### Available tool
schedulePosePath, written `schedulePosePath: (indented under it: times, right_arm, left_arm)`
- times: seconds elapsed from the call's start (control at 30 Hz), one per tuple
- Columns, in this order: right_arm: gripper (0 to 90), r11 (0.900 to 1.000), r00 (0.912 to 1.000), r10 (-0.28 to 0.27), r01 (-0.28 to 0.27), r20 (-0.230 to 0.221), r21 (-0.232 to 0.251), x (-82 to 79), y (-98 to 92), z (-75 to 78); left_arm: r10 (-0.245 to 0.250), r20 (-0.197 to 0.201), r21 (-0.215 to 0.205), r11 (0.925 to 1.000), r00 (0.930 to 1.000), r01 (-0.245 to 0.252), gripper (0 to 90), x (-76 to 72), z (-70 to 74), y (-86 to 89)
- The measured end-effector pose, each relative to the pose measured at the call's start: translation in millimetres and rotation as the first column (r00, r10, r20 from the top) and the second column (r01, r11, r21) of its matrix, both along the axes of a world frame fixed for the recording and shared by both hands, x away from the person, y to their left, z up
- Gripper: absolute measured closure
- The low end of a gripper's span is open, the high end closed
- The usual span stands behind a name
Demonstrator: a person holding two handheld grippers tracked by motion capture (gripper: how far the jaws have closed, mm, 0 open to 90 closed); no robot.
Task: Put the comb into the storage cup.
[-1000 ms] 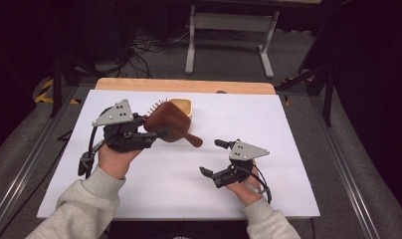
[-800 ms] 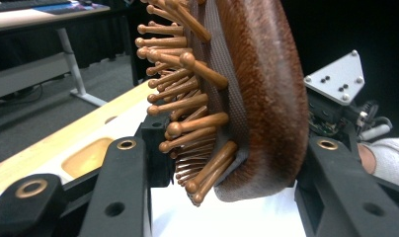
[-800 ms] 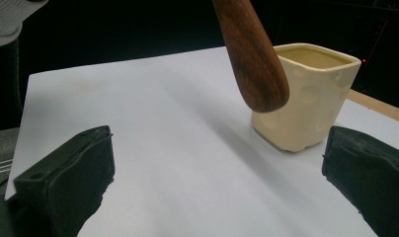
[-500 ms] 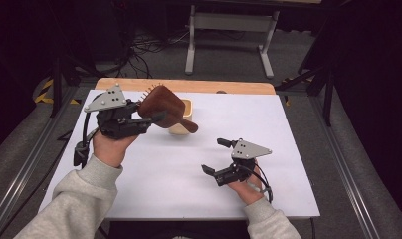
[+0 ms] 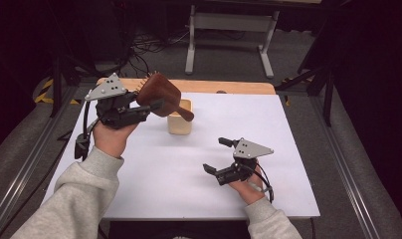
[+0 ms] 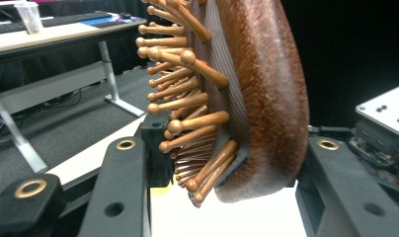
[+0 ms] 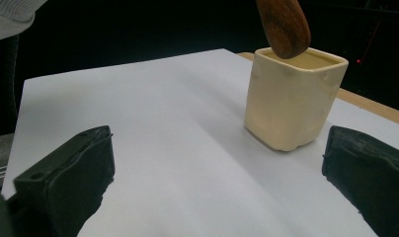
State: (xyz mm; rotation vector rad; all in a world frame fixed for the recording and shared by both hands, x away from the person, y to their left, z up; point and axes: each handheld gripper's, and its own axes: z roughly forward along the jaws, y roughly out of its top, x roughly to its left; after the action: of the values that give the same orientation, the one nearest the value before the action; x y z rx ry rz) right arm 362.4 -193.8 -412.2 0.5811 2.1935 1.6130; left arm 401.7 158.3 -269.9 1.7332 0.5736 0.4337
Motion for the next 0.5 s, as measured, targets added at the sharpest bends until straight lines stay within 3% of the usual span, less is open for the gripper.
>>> schedulePosePath:
  times: [0.5]
  right_arm:
    - [0.5, 1.0, 1.0, 0.001, -0.001, 0.001, -0.001, 0.2, -0.3, -0.1]
  left_arm:
    - [0.088, 0.0, -0.019, 0.996, 0.9962, -0.088, 56.0, 16.4, -2.5, 1.3]
